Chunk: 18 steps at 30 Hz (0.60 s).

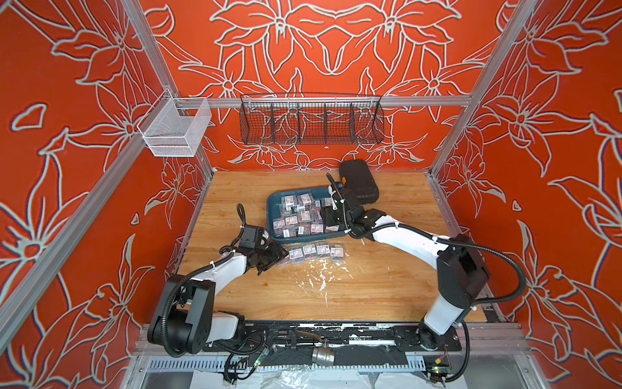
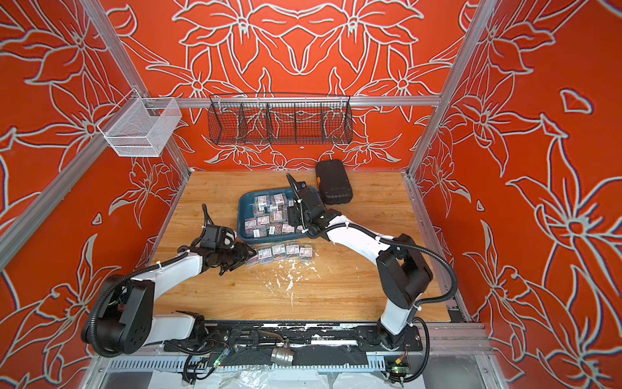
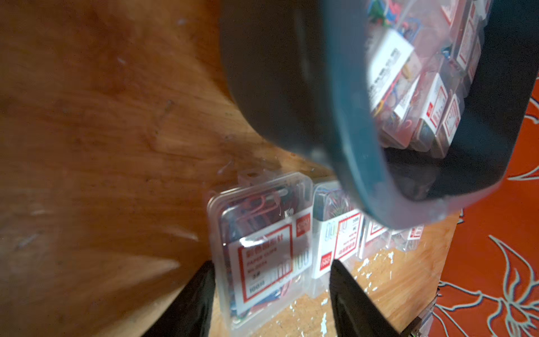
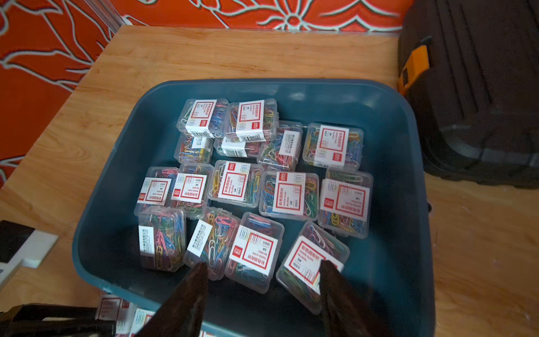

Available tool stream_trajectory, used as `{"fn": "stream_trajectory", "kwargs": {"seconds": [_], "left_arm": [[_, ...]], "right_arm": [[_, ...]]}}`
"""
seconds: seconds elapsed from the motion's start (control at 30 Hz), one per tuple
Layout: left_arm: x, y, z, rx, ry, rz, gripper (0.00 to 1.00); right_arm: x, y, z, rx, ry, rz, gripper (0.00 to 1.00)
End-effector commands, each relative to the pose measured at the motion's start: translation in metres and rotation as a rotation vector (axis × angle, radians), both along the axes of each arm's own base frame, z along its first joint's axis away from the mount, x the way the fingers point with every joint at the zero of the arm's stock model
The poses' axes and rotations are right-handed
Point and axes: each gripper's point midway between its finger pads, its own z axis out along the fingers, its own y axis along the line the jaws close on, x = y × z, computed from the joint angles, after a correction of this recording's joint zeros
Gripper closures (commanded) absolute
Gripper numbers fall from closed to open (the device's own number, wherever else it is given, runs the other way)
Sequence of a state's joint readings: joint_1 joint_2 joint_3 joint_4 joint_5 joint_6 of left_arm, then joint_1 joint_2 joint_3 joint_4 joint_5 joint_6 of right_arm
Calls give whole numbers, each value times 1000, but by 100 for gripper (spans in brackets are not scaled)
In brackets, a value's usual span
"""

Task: Take the paper clips out of the storage box
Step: Place the boxed paper clips at the center of the board, then adjust the boxed paper clips in the storage box.

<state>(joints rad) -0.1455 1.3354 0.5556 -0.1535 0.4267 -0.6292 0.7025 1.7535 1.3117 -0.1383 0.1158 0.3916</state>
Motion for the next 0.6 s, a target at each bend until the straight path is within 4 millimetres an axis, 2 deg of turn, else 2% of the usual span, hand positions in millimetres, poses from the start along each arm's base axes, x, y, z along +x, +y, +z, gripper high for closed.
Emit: {"fn": "stream_trajectory", "kwargs": {"seconds": [0.0,0.2,0.33,0.47,0.57], "left_arm": [[8,-8,12,-12,-49,-22,39],[9,-3,15,30,-55,-13,39],[6,8,17,96,-51,4,36],[4,15,29,141,-61,6,29],[3,17,44,143,-73,15,27]], "right_arm": [[14,15,5,-25,-59,53,39],[25,33,-3,-30,-71,108,38],[34,43,-16,-44,-35,112,39],[43,52,-35,-58,12,107,39],[50,58,-48,-68,36,100,39]]}}
